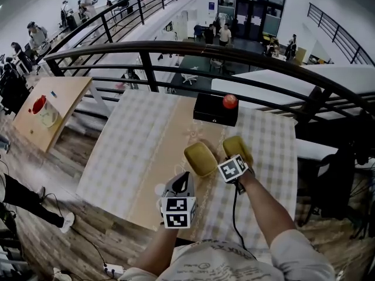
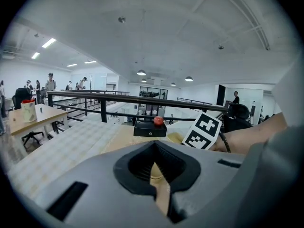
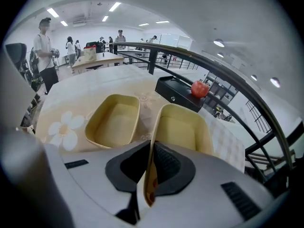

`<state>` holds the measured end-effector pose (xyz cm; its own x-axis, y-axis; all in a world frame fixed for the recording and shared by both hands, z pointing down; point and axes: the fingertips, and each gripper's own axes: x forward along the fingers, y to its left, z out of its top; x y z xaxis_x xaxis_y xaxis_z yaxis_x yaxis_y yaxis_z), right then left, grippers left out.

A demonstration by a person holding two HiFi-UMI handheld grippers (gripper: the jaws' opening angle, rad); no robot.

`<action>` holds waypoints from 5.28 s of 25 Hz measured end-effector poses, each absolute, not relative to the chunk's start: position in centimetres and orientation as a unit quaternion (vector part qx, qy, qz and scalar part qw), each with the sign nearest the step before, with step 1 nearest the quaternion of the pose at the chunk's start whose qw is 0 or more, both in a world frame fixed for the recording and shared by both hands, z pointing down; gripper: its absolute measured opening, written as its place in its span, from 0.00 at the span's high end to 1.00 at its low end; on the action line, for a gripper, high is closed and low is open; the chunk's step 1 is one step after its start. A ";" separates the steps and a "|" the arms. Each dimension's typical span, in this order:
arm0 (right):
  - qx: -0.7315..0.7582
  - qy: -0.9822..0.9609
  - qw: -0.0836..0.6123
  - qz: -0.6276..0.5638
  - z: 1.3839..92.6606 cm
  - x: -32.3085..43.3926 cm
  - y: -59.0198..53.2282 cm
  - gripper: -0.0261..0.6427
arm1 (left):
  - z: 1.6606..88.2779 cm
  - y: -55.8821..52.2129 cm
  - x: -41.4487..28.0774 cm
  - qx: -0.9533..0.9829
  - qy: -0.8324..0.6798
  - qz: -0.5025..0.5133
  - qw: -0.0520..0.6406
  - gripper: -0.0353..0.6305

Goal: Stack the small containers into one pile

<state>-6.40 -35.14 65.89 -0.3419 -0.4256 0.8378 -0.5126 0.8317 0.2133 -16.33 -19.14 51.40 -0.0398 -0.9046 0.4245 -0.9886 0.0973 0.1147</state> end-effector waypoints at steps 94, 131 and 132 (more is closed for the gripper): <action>0.254 -0.843 0.472 0.043 66.6 -22.2 -27.7 0.84 | 54.9 -16.5 -30.8 0.672 -0.699 0.078 0.232 0.94; 0.519 -0.853 0.044 0.014 40.9 1.7 -26.3 0.96 | 41.6 -22.7 -10.0 0.780 -0.616 0.060 0.094 0.94; 0.522 -0.852 0.045 0.015 40.9 2.1 -26.3 0.96 | 41.4 -22.7 -9.7 0.781 -0.615 0.059 0.092 0.94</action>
